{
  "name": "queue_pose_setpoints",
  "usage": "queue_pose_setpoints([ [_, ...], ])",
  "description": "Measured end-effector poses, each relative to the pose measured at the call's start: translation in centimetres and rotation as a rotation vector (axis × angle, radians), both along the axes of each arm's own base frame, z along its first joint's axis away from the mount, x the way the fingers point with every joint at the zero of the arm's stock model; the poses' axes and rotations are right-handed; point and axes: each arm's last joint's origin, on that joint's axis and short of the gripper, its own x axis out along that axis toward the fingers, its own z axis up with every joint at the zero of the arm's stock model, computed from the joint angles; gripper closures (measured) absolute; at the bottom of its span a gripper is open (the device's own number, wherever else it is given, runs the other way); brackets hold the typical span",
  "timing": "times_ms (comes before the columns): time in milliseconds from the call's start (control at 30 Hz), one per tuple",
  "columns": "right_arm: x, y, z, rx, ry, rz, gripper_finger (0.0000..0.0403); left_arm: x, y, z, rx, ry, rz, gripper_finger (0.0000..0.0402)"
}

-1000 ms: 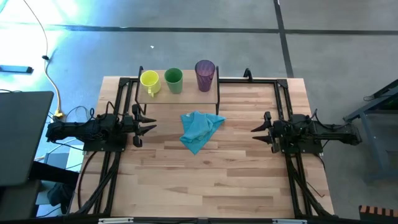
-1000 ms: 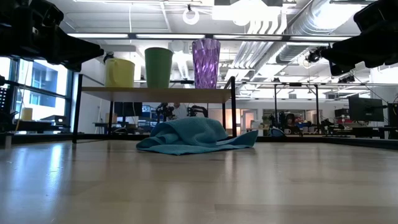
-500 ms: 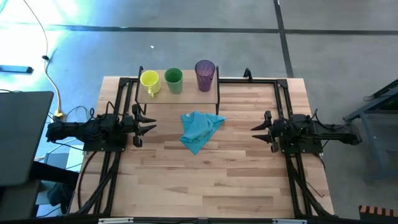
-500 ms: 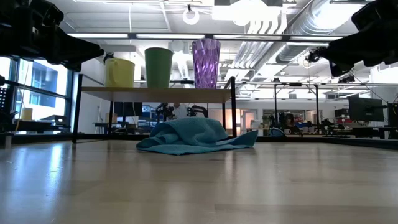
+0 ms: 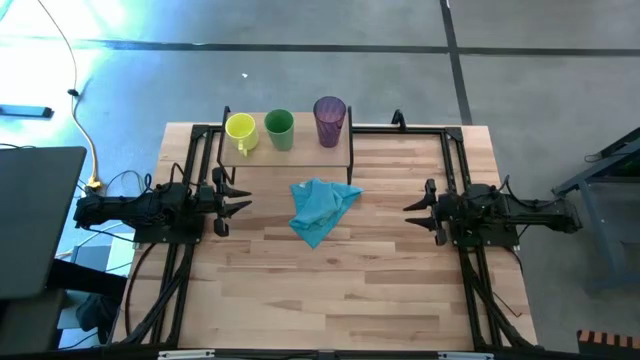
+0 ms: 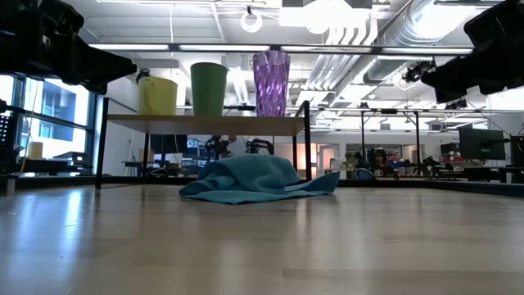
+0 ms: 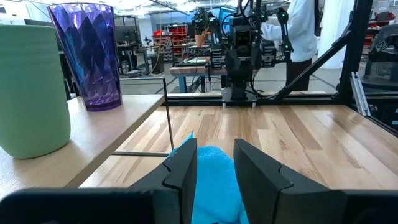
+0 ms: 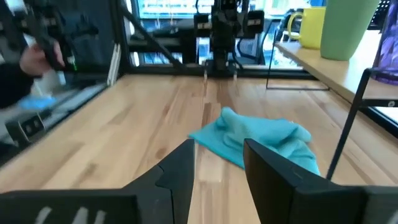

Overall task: Stack small to large cups/mugs on shelf
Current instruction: Return to Home Position

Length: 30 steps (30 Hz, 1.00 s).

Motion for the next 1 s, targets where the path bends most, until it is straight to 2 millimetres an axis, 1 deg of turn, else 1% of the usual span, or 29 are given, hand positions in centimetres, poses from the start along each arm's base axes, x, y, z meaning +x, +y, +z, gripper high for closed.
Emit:
queue_pose_setpoints([
  [100, -0.04, 0.00, -0.32, -0.040, 0.031, 0.004, 0.0275, 0.00, 0.00, 0.00, 0.000, 0.000, 0.000, 0.0307],
  [667, -0.03, 0.00, -0.35, -0.044, 0.034, 0.004, 0.0275, 0.00, 0.00, 0.00, 0.001, 0.000, 0.000, 0.0307],
  [1000, -0.03, 0.00, -0.35, -0.082, 0.030, 0.009, 0.0275, 0.00, 0.00, 0.00, 0.001, 0.000, 0.000, 0.0307],
])
